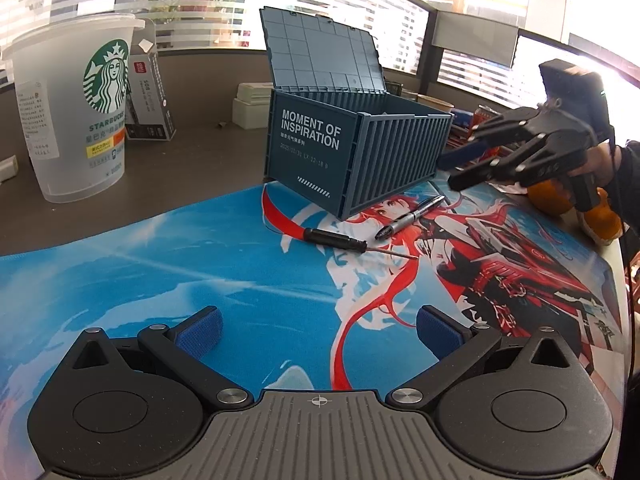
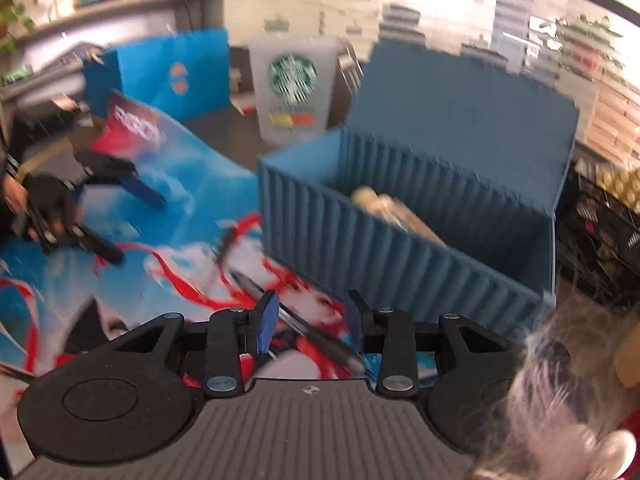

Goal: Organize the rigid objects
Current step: 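Move the right gripper back to the mouse pad and grasp the black pen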

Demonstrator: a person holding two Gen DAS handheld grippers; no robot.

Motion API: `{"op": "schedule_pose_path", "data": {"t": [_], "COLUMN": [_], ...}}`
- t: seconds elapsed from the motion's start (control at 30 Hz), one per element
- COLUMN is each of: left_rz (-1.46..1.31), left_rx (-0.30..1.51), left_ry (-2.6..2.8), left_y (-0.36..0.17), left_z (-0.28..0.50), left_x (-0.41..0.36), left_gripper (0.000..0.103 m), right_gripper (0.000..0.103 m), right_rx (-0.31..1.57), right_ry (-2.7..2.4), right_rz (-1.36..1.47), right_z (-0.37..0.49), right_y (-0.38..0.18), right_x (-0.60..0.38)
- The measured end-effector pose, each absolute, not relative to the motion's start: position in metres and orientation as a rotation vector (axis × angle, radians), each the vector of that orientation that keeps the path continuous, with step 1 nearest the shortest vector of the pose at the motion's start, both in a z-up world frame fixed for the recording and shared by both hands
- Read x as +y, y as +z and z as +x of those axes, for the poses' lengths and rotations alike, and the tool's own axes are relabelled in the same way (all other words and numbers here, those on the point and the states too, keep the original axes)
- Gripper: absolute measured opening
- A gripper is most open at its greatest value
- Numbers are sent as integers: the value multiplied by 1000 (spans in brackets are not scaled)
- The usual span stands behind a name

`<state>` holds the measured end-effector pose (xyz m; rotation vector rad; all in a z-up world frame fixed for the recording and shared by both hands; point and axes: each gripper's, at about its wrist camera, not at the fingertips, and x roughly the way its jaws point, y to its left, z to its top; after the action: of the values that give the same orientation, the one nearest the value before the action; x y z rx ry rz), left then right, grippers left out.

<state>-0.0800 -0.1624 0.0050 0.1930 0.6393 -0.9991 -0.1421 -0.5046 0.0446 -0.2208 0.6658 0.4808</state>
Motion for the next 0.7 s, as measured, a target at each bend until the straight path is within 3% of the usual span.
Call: {"op": "schedule_pose_path", "data": {"t": [0.7], "left_rz": [215], "left_rx": [636], "left_ry": [-993], "left_y": [5], "left_z": [-82], "left_x": [-165], "left_gripper": [103], "right_gripper": [35], "right_rx": [716], "right_ry": [473], "right_rz": [-204], "right_z": [-142], "right_y": [13], "right_x": [-510]}}
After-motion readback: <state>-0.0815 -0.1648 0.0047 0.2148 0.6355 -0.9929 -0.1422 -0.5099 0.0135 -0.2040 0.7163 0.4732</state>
